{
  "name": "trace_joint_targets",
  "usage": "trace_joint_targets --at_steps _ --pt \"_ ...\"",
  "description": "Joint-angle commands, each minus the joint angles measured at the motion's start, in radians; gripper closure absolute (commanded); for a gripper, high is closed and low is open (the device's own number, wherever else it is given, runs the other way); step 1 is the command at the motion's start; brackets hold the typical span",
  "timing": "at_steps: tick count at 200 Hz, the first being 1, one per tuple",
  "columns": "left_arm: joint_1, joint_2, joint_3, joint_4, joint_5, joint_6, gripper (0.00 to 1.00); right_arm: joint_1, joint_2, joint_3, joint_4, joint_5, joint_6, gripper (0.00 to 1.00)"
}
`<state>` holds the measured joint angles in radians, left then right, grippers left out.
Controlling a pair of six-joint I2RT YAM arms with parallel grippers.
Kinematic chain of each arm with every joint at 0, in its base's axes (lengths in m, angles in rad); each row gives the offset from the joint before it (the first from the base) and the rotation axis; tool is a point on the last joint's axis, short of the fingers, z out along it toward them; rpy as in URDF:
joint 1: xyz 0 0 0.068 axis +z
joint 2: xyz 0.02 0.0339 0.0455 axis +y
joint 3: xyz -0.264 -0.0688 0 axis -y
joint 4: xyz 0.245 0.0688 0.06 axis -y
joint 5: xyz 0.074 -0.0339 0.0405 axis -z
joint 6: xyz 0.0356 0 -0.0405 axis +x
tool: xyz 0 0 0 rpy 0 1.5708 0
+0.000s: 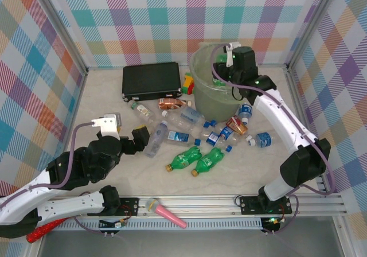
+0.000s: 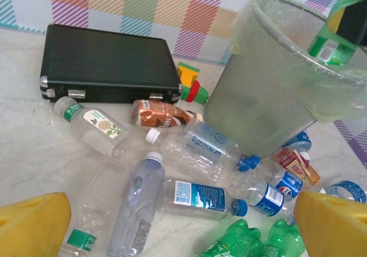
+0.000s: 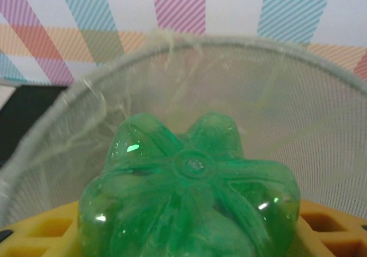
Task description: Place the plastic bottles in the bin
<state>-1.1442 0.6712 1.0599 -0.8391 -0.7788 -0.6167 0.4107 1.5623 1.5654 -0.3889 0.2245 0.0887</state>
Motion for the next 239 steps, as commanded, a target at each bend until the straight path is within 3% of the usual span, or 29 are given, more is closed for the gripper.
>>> trace_joint_targets --at_steps 1,24,48,159,239 --pt "-0.007 0.000 0.022 -0.013 -0.007 0.003 0.00 0.006 -0.025 -0.027 0.063 0.020 -0.018 0.39" --pt "-0.007 0.008 0.026 -0.017 0.001 0.008 0.00 0.007 -0.025 -0.032 0.048 0.022 -0.022 0.31" --pt "-0.006 0.008 0.025 -0.017 0.009 0.011 0.00 0.007 -0.034 -0.002 0.014 0.023 -0.022 0.11" --pt "-0.008 0.034 0.005 -0.002 0.069 0.045 0.00 0.007 -0.202 0.036 -0.099 -0.055 0.039 0.01" --pt "-0.008 0.157 -0.004 -0.013 0.248 0.093 0.01 0.022 -0.556 -0.298 -0.118 -0.188 0.191 0.01"
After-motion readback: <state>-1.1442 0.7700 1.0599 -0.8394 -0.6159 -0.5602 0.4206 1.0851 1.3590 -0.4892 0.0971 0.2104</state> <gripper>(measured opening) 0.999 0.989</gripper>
